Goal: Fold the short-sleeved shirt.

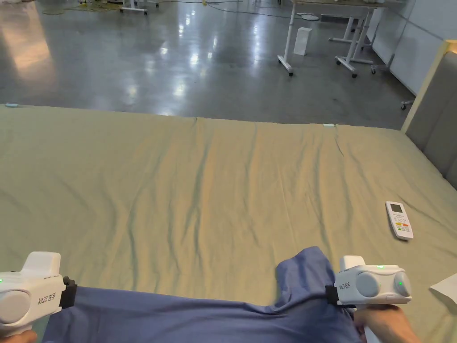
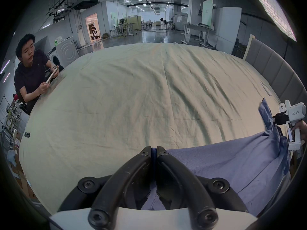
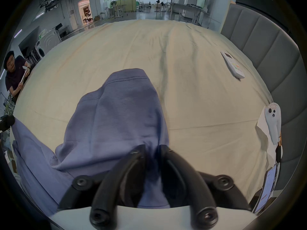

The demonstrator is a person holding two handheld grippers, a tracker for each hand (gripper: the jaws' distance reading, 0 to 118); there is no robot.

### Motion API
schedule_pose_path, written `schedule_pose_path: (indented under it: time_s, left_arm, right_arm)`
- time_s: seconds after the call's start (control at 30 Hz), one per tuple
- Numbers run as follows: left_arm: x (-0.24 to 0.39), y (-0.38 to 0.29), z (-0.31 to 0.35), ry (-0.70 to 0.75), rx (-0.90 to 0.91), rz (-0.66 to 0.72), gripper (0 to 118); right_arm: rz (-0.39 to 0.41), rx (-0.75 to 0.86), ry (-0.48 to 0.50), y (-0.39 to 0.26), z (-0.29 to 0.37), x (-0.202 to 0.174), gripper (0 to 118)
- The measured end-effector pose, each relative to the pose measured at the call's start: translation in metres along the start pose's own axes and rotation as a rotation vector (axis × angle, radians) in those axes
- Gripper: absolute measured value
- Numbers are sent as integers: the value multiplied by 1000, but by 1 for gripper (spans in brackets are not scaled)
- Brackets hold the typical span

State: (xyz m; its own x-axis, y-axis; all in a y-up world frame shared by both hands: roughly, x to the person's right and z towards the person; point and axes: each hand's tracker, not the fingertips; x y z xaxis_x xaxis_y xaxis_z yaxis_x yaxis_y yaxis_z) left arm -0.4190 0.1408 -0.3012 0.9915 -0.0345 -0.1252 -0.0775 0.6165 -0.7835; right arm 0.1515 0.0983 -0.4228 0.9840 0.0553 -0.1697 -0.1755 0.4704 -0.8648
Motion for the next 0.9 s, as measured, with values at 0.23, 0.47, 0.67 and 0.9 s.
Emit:
schedule_pose_path:
  time_s: [0.23,0.47,0.67,0.9]
  left_arm:
    - [3,2,22,-15,31,16,5]
    - [-3,-2,58,-38,87,26,5]
    - [-12,-21,102,-54,133,31,5]
    - [-26,-62,140,-94,135,44,5]
  right_arm:
    - [-92,90,32,-12,45,3,0]
    - [-160,221,63,-31,116,15,0]
    - [-143,283,73,-63,175,18,0]
    - [-141,286,76,-120,225,18,0]
